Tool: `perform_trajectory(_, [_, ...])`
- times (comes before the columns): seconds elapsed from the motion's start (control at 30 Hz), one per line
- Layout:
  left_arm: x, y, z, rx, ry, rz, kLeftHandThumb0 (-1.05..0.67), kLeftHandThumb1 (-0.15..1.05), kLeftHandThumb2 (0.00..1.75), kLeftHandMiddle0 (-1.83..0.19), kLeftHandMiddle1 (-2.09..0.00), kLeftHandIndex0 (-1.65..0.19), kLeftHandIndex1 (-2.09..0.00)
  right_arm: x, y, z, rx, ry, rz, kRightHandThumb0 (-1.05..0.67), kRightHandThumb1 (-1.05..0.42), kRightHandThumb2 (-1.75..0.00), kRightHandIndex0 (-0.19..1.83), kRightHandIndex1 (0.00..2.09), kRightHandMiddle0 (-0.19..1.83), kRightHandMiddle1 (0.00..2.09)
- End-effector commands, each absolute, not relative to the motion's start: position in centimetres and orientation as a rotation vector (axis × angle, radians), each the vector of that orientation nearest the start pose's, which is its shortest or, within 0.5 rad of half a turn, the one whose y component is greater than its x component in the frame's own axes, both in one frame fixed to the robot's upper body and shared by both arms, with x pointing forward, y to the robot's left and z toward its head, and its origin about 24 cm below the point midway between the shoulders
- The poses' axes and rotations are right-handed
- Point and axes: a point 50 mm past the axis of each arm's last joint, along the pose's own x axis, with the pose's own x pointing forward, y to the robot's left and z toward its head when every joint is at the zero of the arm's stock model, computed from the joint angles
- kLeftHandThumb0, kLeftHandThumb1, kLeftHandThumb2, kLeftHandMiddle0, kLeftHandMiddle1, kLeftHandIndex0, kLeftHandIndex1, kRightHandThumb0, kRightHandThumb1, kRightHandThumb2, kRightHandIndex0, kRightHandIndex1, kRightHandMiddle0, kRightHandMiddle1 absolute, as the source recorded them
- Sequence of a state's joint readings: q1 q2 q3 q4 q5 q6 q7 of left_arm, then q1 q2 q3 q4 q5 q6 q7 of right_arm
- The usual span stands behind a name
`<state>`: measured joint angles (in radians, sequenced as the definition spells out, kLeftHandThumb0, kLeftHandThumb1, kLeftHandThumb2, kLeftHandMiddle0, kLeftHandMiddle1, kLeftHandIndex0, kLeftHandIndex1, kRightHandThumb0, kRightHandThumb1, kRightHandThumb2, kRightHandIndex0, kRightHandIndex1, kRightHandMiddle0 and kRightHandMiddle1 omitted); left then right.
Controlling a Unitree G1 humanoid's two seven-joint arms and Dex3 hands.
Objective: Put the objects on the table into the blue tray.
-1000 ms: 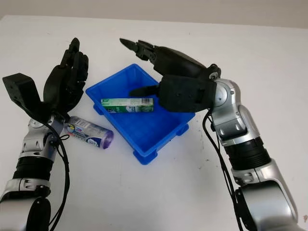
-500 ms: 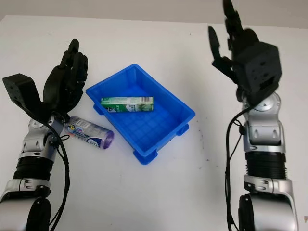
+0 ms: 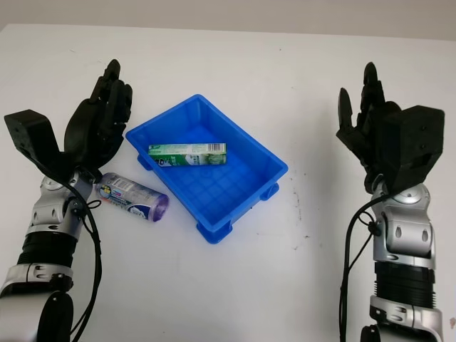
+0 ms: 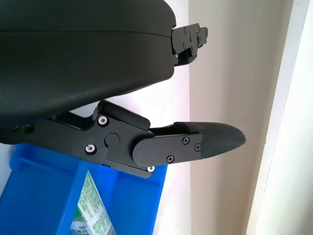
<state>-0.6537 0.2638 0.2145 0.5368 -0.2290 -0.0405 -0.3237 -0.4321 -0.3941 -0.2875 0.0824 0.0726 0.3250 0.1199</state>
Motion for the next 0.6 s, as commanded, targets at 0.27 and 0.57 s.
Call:
perform_trajectory(0.27, [35.1,23.2,17.3,0.118,-0.397,-0.246,-0.65,1.05,0.47,0.14,-0.06,0.13,-0.07,31.9,-25.3,14.9,-0.174,-0.094,-0.13,-0.7,-1.05,-0.72,-0.19,0.0,-0.19,0.0])
perform_trajectory(0.57, [30.8,26.6,22.3,0.446,-0.512,-0.435,-0.67,0.97,0.09,-0.12,-0.08,-0.14,-0.12,31.9,-25.2,15.0,-0.189,-0.095,-0.116,-0.7,-1.05,-0.72,-0.19,0.0,-0.19,0.02])
